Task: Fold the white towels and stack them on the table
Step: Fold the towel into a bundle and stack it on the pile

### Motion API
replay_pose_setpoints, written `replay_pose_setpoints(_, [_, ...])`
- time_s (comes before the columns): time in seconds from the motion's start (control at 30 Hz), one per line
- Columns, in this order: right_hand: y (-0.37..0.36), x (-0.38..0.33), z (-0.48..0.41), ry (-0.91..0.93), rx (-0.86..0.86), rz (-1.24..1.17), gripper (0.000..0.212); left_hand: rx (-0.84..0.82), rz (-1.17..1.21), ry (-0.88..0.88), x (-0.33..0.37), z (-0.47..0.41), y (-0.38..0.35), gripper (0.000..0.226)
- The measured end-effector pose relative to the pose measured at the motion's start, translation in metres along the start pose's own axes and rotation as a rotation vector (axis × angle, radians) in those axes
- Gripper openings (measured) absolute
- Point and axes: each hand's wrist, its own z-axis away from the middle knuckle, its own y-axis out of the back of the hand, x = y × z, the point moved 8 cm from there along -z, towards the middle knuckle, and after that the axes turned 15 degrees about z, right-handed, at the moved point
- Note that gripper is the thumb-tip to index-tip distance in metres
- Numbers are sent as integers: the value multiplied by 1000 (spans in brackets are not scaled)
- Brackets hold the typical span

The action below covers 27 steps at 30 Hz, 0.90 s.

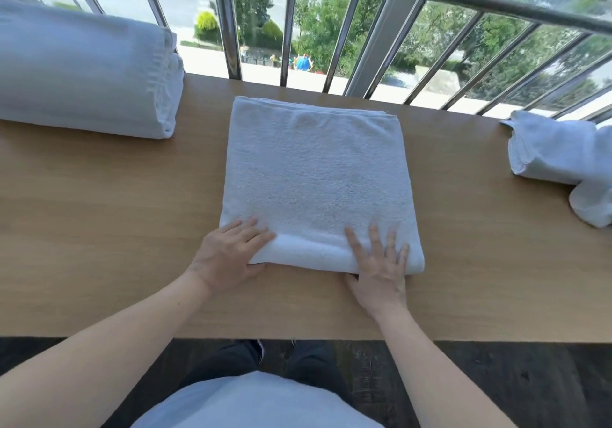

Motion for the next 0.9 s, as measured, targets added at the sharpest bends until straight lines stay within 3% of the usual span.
replay_pose_setpoints(0.13, [31,-2,0,-76,85,-74,72,185,118,4,0,-6,26,36])
replay_pose_setpoints(0.27, [76,12,-3,-203,316,-196,49,385,237,82,-12,-4,52,43])
replay_pose_setpoints(0.37, [104,22,-14,-225,391,-220,38,465,391,253,-33,3,63,54])
replay_pose_setpoints(0.5, [129,35,-42,-220,375,-186,16,451,688,515,-58,-8,66,52])
replay_pose_setpoints(0.57, [136,40,-63,-153,282,-154,12,508,750,584,-67,-23,69,44])
replay_pose_setpoints(0.67, [147,48,-99,-3,137,-168,21,585,753,639,-82,-53,79,45])
replay_pose_setpoints(0.8, [174,62,-146,84,29,-174,11,675,686,725,-112,-98,94,58])
replay_pose_setpoints(0.9, [201,67,-187,104,28,-172,28,672,608,840,-136,-127,100,59])
